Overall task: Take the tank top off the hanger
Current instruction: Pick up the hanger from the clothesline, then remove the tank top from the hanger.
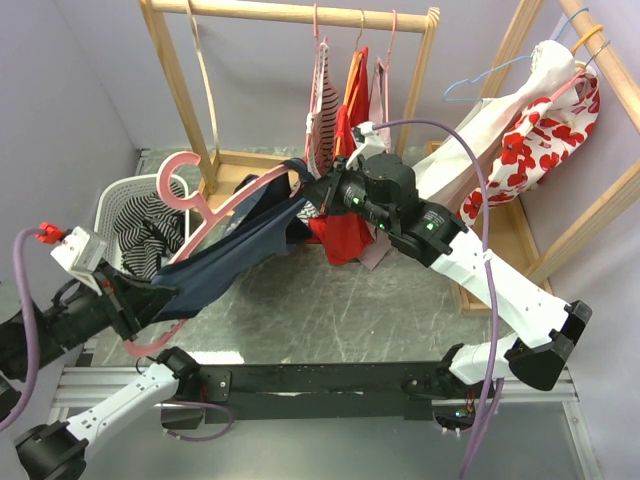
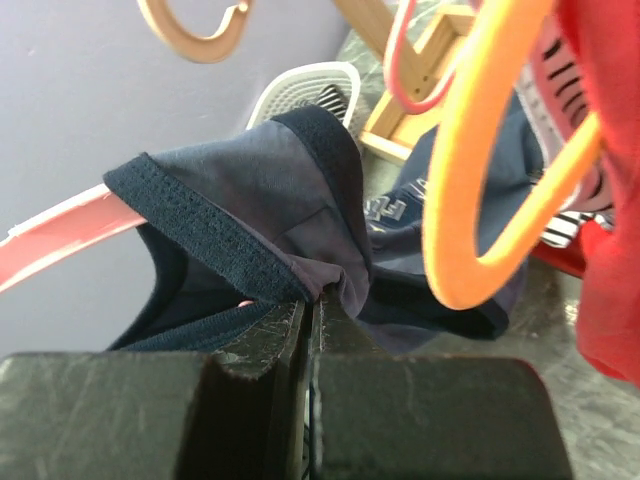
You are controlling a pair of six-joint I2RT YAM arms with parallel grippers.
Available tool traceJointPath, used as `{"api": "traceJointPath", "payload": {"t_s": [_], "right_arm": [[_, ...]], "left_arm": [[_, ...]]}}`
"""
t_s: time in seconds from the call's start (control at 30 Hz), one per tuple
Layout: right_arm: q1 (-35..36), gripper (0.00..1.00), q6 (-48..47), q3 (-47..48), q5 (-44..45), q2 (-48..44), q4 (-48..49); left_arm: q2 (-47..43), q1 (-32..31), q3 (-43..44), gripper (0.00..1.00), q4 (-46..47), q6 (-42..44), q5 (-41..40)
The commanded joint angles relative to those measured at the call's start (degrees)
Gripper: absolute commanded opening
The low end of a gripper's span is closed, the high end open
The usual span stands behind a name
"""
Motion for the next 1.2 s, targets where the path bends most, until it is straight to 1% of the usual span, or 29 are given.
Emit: {"api": "traceJointPath", "payload": {"t_s": [0.0, 0.13, 0.17, 0.3, 0.37, 0.43, 0.47, 0.5, 0.57, 0.7, 0.87, 1.03, 1.1, 1.13, 1.17], "right_arm": [[-5.51, 0.0, -3.75, -1.21, 9.7, -0.9, 0.03], [-6.22, 0.0, -4.19, 0.63, 10.22, 0.5, -0.41], [-6.22, 0.0, -4.45, 0.64, 10.57, 0.5, -0.06], [-6.31, 0.0, -5.24, 0.2, 11.19, -0.72, 2.92], [-6.31, 0.0, -5.68, -1.29, 12.15, -2.12, 4.85], [-6.31, 0.0, -6.3, -2.35, 15.05, -3.01, 5.31], [-6.22, 0.0, -6.39, -1.65, 16.63, -2.66, 4.0], [-6.31, 0.0, -6.3, 0.27, 18.64, -1.96, 0.59], [-7.01, 0.0, -5.78, 1.25, 19.37, -0.38, -1.72], [-8.5, 0.0, -4.11, 0.64, 17.09, 0.33, -4.44], [-10.79, 0.0, -2.61, -1.29, 12.43, 0.42, -4.37], [-12.64, 0.0, -2.78, -2.44, 7.77, 0.85, -2.96], [-12.81, 0.0, -2.44, -2.17, 5.49, 0.77, -3.3], [-12.73, 0.0, -2.09, -2.87, 3.74, 0.33, -2.87], [-12.64, 0.0, -1.65, -5.57, 1.55, -0.11, -2.0]], "left_arm": [[-3.95, -1.09, 3.07, 0.01, 1.7, -1.49, 3.44], [-4.12, -1.53, 1.23, 0.01, 2.67, -1.48, 6.42], [-4.04, -1.88, 0.52, 0.01, 3.1, -1.48, 8.34], [-2.98, -2.5, -6.58, 0.01, 3.9, -1.66, 11.25], [-2.46, -2.76, -8.35, 0.01, 4.16, -1.48, 11.96], [-2.36, -2.85, -8.19, 0.01, 4.08, -1.48, 11.79], [-2.36, -2.85, -7.49, 0.01, 4.07, -1.4, 11.53], [-2.36, -2.85, -5.39, 0.01, 3.9, -1.4, 10.92], [-2.45, -2.94, -3.36, 0.01, 3.55, -1.4, 9.77], [-2.98, -2.94, 1.73, 0.01, 3.11, -1.39, 8.54], [-4.56, -3.03, 4.55, 0.01, 3.37, -1.04, 8.9], [-6.14, -3.29, 5.62, 0.01, 3.46, -1.66, 9.76], [-6.14, -3.38, 6.58, 0.01, 2.41, -2.36, 7.76], [-5.97, -3.38, 6.67, 0.01, 2.06, -2.45, 7.14], [-5.88, -3.38, 6.15, 0.01, 2.14, -2.28, 6.87]]}}
